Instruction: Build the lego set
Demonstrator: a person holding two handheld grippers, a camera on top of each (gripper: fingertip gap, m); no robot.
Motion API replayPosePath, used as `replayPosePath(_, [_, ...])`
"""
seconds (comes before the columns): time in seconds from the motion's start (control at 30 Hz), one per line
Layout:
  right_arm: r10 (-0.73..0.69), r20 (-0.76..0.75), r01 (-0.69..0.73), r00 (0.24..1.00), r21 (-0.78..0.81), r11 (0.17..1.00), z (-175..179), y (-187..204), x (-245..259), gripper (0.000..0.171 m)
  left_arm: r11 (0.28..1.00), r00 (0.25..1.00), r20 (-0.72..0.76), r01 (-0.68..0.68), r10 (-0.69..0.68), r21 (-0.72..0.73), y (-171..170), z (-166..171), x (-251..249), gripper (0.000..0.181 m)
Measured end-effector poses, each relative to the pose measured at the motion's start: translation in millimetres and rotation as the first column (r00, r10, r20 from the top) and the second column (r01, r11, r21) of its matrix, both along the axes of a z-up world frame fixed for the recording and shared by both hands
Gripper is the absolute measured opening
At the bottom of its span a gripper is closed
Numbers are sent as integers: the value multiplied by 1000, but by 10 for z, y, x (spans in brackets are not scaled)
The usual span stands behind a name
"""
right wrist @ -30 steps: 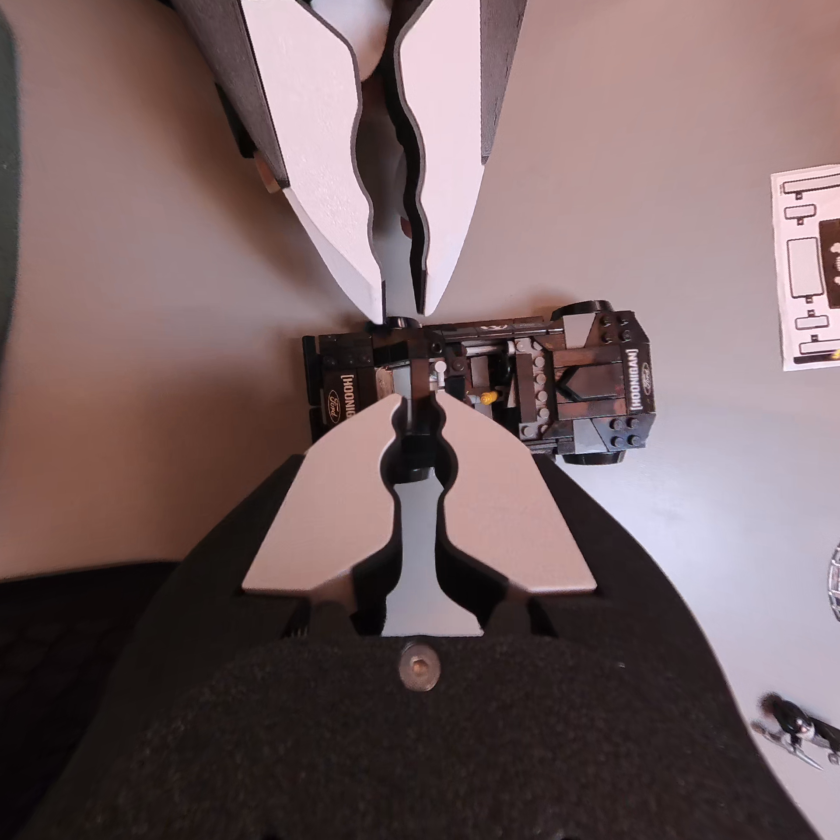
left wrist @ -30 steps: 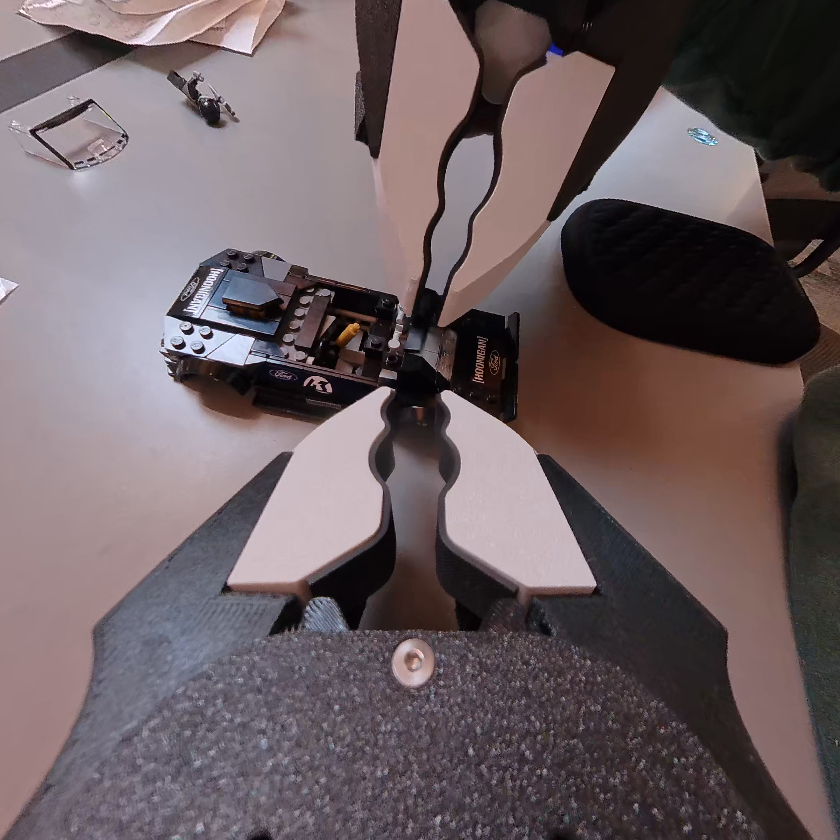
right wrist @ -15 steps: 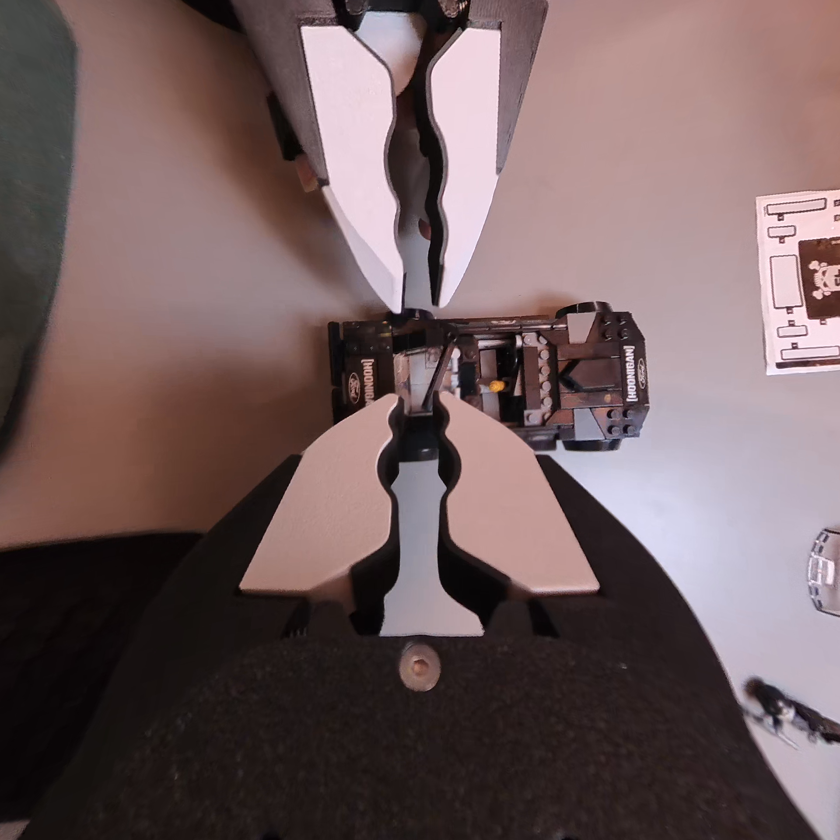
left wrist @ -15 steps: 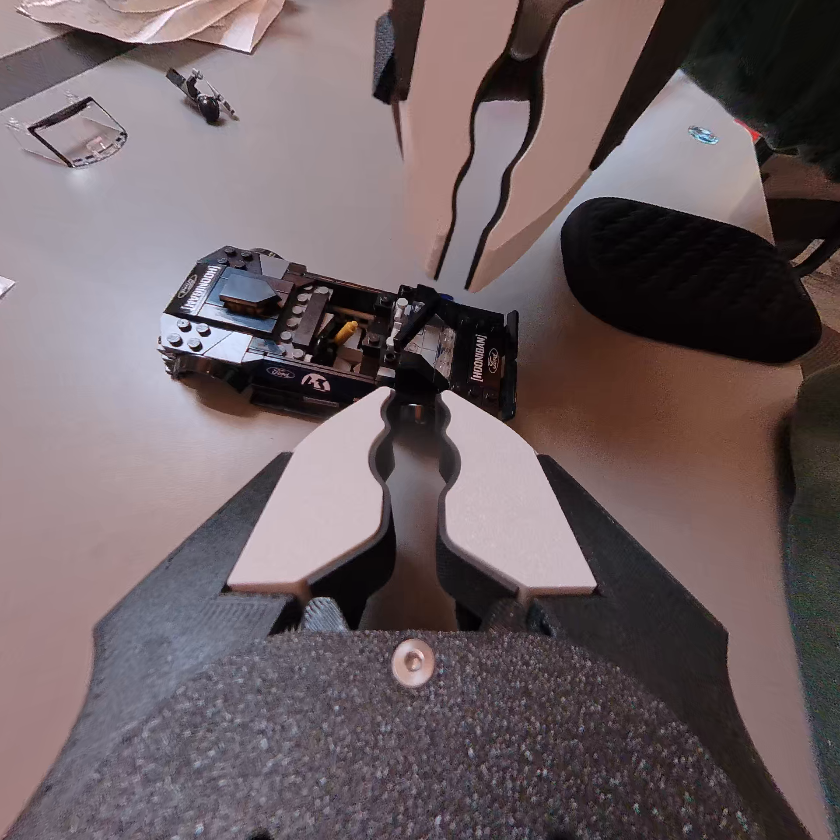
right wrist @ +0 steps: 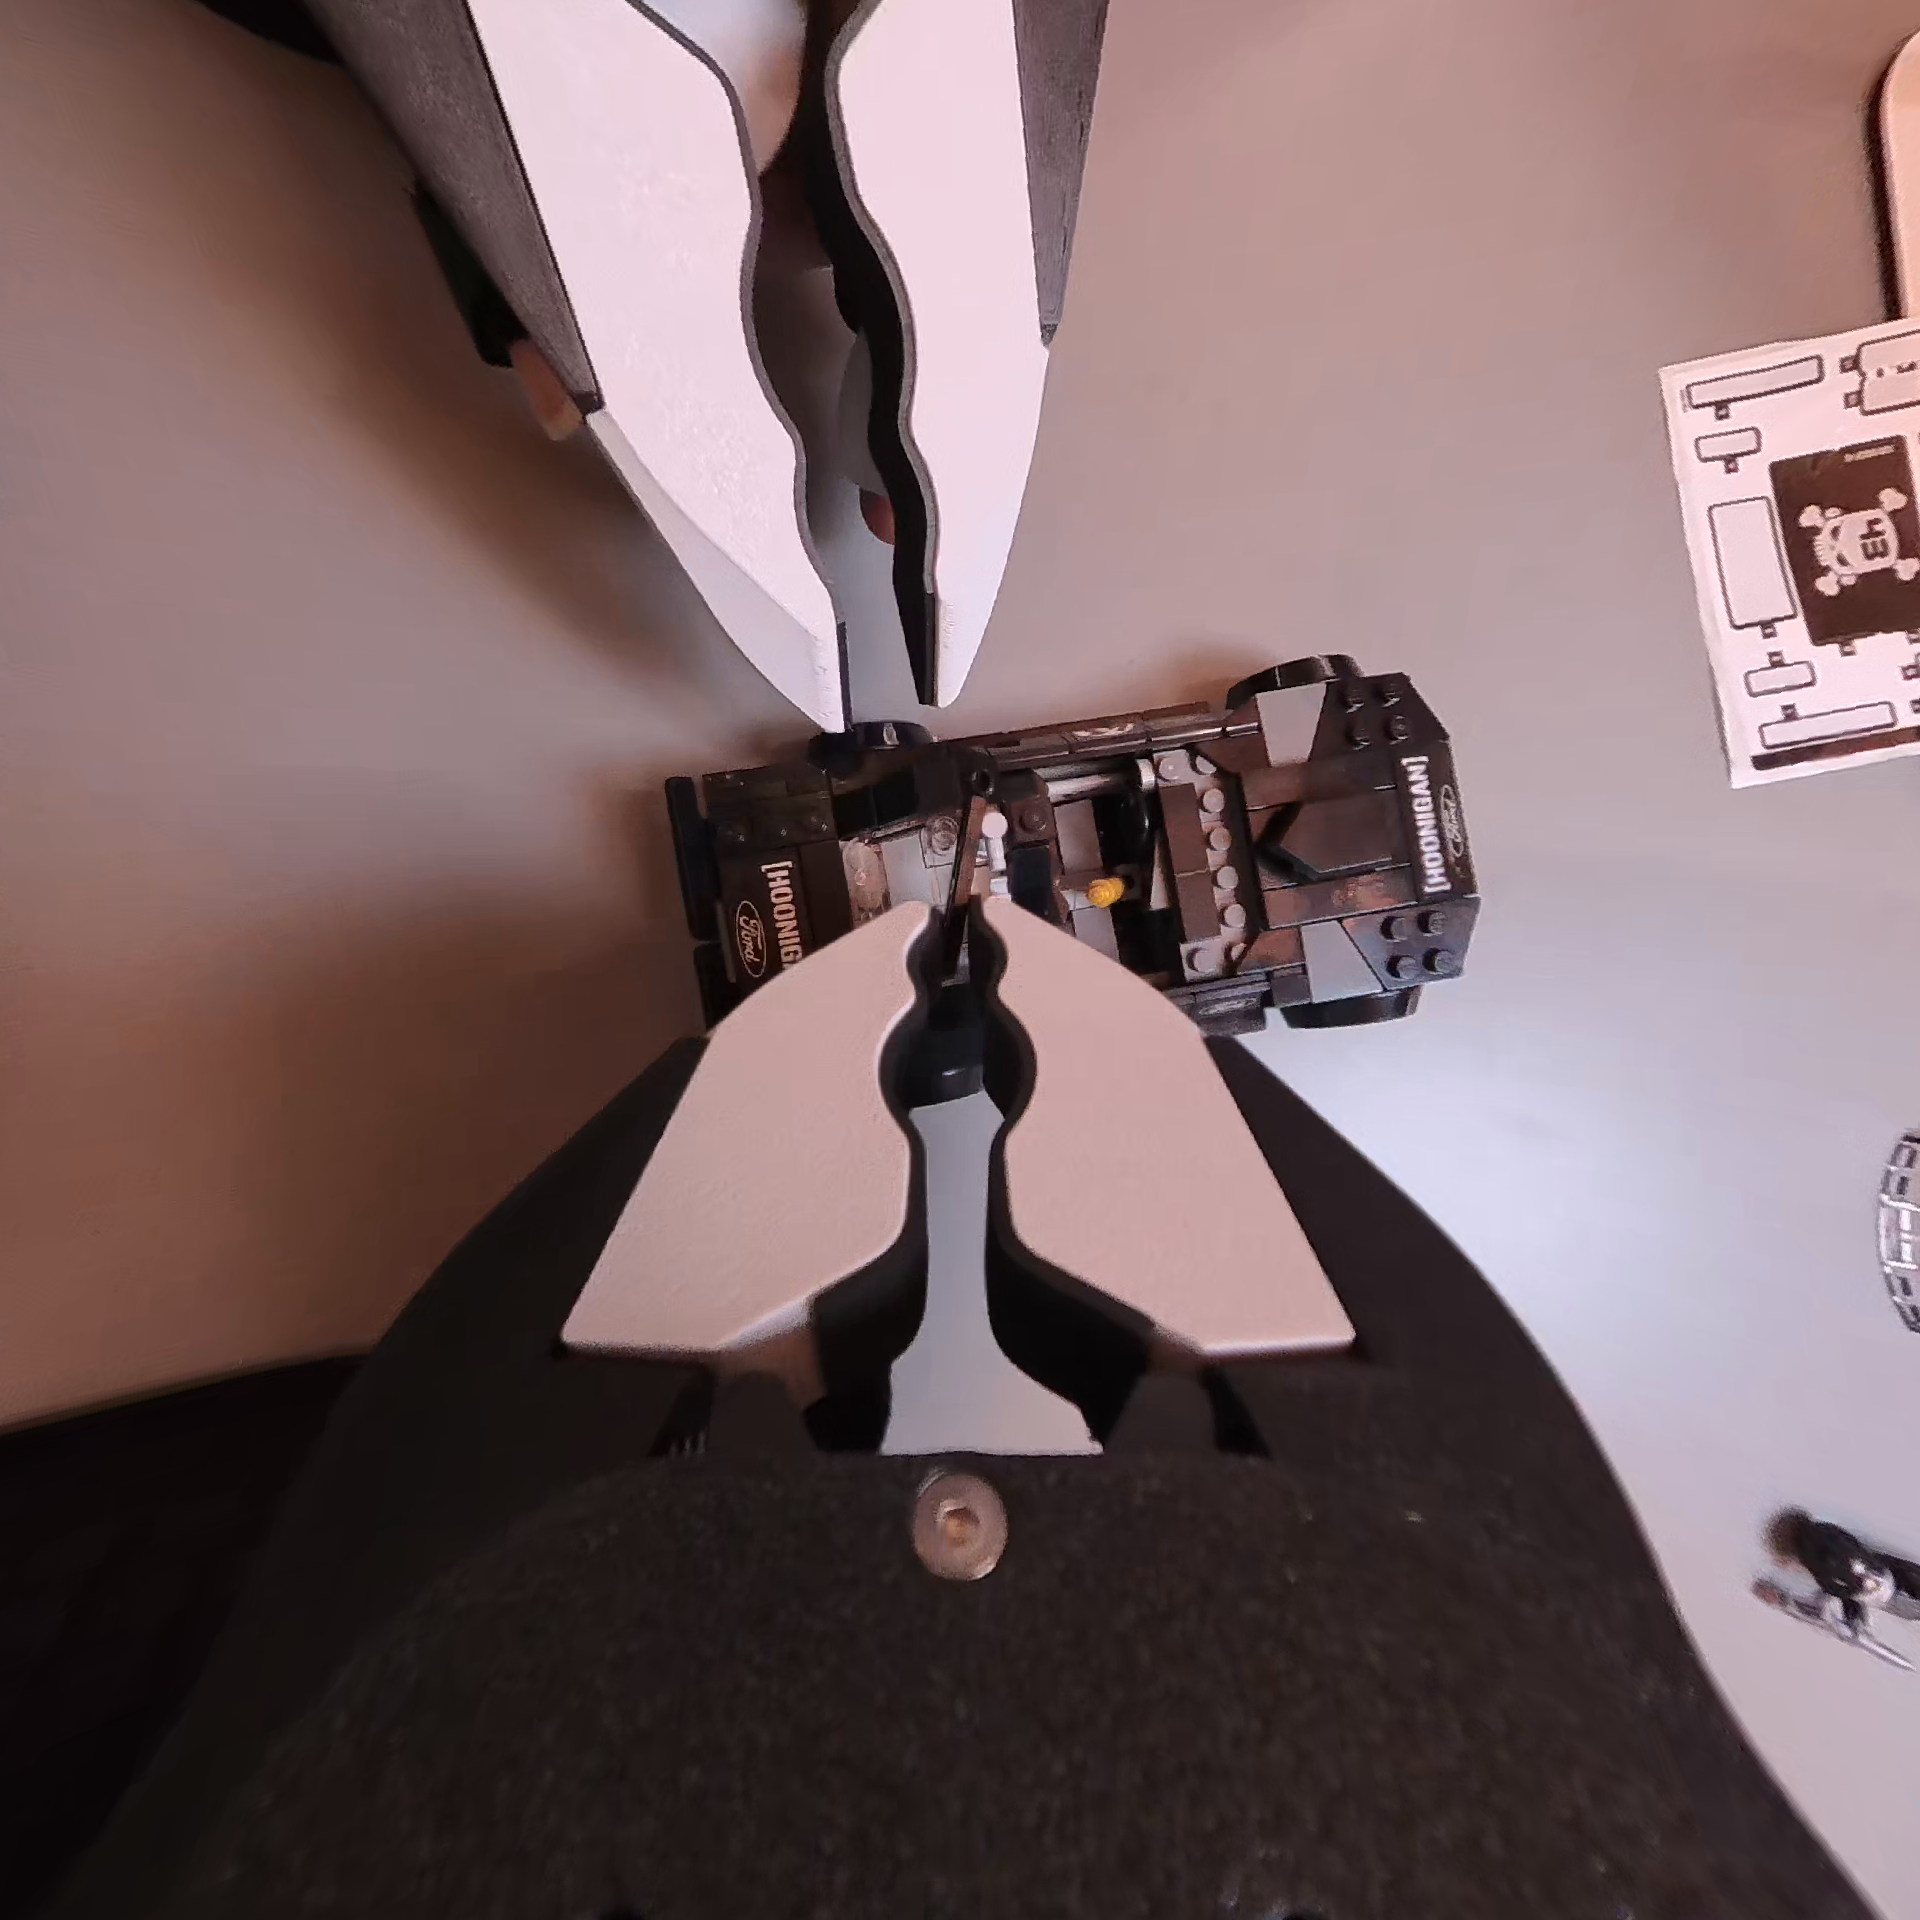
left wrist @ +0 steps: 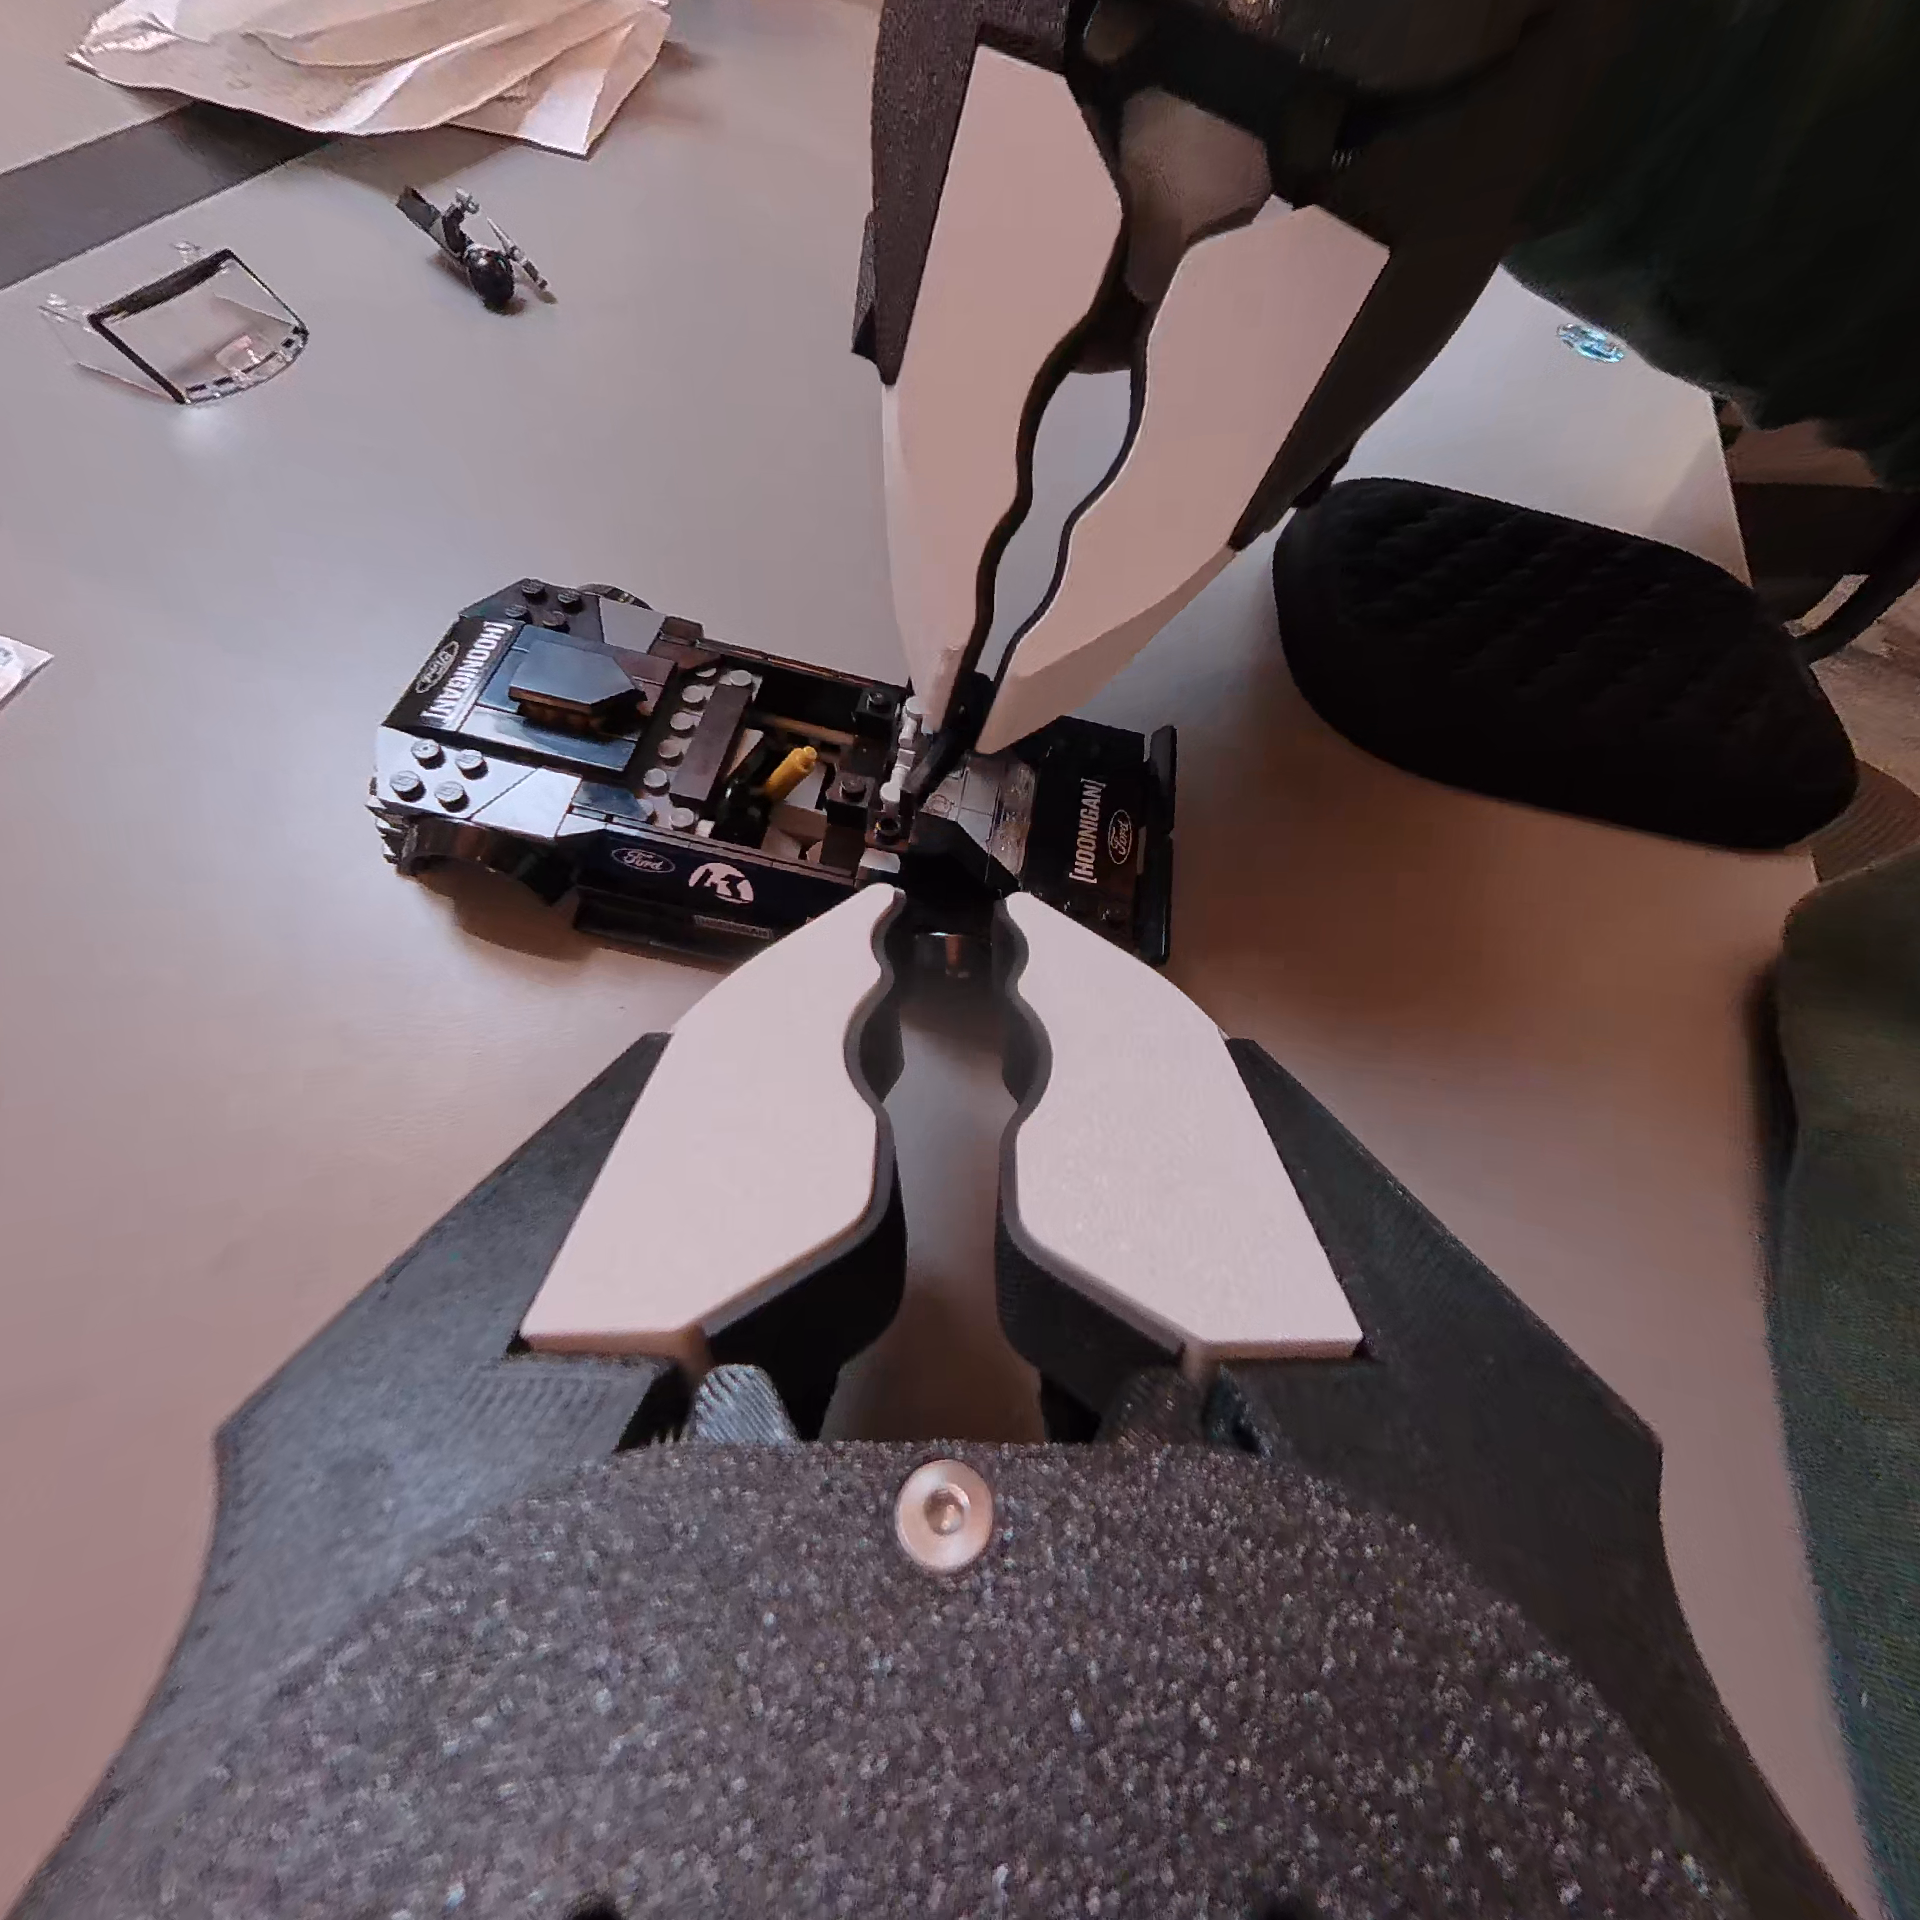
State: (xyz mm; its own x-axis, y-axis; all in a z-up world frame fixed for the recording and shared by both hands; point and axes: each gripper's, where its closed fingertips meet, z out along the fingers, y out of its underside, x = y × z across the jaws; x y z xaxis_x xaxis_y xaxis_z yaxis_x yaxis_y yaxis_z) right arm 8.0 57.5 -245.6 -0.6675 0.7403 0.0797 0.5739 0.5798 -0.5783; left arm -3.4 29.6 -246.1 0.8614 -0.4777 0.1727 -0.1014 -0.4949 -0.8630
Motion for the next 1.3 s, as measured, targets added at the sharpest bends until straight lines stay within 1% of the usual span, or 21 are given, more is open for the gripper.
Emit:
replayPosePath(0.07, [25, -52, -22, 998, 41, 999, 41, 4, -13, 3, 1000, 999, 32, -5, 5, 3, 0, 28, 3, 14])
replayPosePath(0.13, [74, -160, -59, 984, 92, 994, 154, -38, -29, 3, 1000, 994, 105, -9, 9, 1, -1, 86, 16, 15])
replayPosePath(0.2, [124, -287, -75, 950, 176, 982, 290, -81, -48, 3, 1000, 977, 215, -20, 19, 2, 5, 183, 19, 16])
replayPosePath(0.27, [186, -388, -62, 902, 310, 949, 389, -87, -58, 3, 1000, 939, 343, -19, 17, 1, 4, 302, 25, 17])
replayPosePath(0.3, [218, -433, -58, 875, 353, 934, 440, -119, -56, 3, 1000, 916, 401, -13, 13, -2, 1, 352, 29, 17])
replayPosePath(0.43, [310, -509, -16, 803, 502, 865, 534, -190, -40, 3, 1000, 812, 583, 17, -13, -2, -25, 526, 56, 16])
replayPosePath(0.5, [331, -518, -10, 789, 528, 849, 552, -235, -31, 3, 1000, 793, 608, 30, -19, -8, -33, 544, 74, 15])
replayPosePath(0.6, [354, -503, -4, 788, 570, 821, 539, -244, -26, 3, 999, 798, 601, 43, -35, 1, -48, 560, 112, 15])
replayPosePath(0.73, [351, -504, -3, 789, 568, 823, 535, -250, -22, 3, 999, 832, 553, 35, -32, 5, -51, 532, 126, 8])
replayPosePath(0.83, [339, -510, 4, 791, 559, 829, 532, -249, -20, 3, 999, 851, 523, 32, -36, 18, -52, 528, 127, 8])
replayPosePath(0.9, [268, -512, 21, 816, 490, 872, 523, -221, -16, 4, 999, 884, 465, 20, -41, 50, -42, 526, 120, 8])
replayPosePath(0.93, [206, -491, 30, 846, 431, 902, 509, -183, -2, 8, 997, 909, 416, 8, -36, 70, -30, 515, 107, 8])
replayPosePath(0.97, [136, -450, 30, 883, 343, 939, 491, -151, 22, 18, 995, 933, 360, -3, -32, 97, -13, 502, 91, 8])
replayPosePath(1.0, [70, -392, 24, 917, 229, 973, 483, -136, 56, 25, 992, 954, 297, -8, -29, 124, 4, 485, 79, 9])
replayPosePath(1.03, [26, -336, 17, 941, 126, 992, 490, -120, 86, 27, 989, 973, 231, -12, -22, 147, 28, 457, 66, 8])
replayPosePath(1.07, [6, -296, 13, 955, 63, 998, 498, -86, 103, 28, 986, 985, 172, -11, -19, 168, 52, 432, 64, 8])
replayPosePath(1.17, [20, -200, -16, 980, 23, 1000, 449, -7, 126, 22, 982, 998, 64, 7, -19, 189, 106, 357, 101, 8])
replayPosePath(1.23, [39, -135, -40, 990, -4, 999, 396, -22, 123, 19, 982, 999, 18, 24, -28, 186, 117, 302, 135, 8])
replayPosePath(1.3, [65, -93, -65, 994, 2, 998, 346, -35, 103, 19, 982, 999, -13, 34, -32, 188, 121, 271, 155, 8])
